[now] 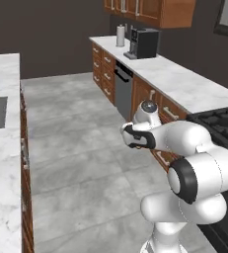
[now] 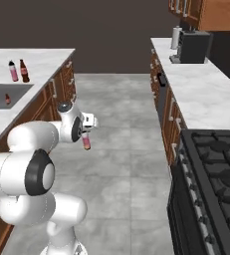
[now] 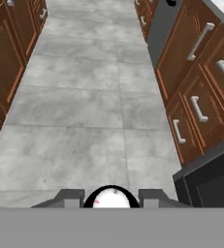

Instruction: Place the large bottle from the dining counter next to the other large bottle outside the sink, and place the small bottle from the dining counter next to the other small bottle inside the sink.

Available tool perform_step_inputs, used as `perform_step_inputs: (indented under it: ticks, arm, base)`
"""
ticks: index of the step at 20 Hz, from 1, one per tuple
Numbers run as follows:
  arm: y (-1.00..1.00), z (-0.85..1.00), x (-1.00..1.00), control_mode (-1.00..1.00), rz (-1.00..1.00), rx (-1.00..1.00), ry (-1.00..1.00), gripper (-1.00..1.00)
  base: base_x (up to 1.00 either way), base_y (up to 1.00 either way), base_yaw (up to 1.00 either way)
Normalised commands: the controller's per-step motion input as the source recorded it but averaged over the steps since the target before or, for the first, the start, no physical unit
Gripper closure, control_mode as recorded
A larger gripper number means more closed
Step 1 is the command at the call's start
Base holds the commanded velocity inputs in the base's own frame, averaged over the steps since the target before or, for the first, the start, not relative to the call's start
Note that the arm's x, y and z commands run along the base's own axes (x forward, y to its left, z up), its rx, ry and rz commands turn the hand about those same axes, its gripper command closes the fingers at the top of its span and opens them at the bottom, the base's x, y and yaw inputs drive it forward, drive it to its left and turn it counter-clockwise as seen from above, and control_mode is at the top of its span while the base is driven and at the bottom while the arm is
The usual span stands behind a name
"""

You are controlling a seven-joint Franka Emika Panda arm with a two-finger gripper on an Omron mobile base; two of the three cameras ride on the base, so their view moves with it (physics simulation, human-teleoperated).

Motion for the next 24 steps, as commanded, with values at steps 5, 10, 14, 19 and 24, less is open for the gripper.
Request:
perform_step_inputs:
  ticks: [5,10,14,19,24]
  arm:
    - [0.0,0.0,0.0,1.0,0.0,0.0,0.0,1.0]
    - [0.0,0.0,0.0,1.0,0.0,0.0,0.0,1.0]
    - [0.0,0.0,0.0,1.0,0.0,0.0,0.0,1.0]
    - [0.0,0.0,0.0,1.0,0.0,0.0,0.0,1.0]
    - [0.0,0.0,0.0,1.0,0.0,0.0,0.0,1.0]
  base:
    - [1.0,-0.31,0.21]
    - [1.0,-0.3,0.2]
    - [1.0,-0.21,0.25]
    - [0.97,-0.08,0.42]
    - [0.67,-0.12,0.5]
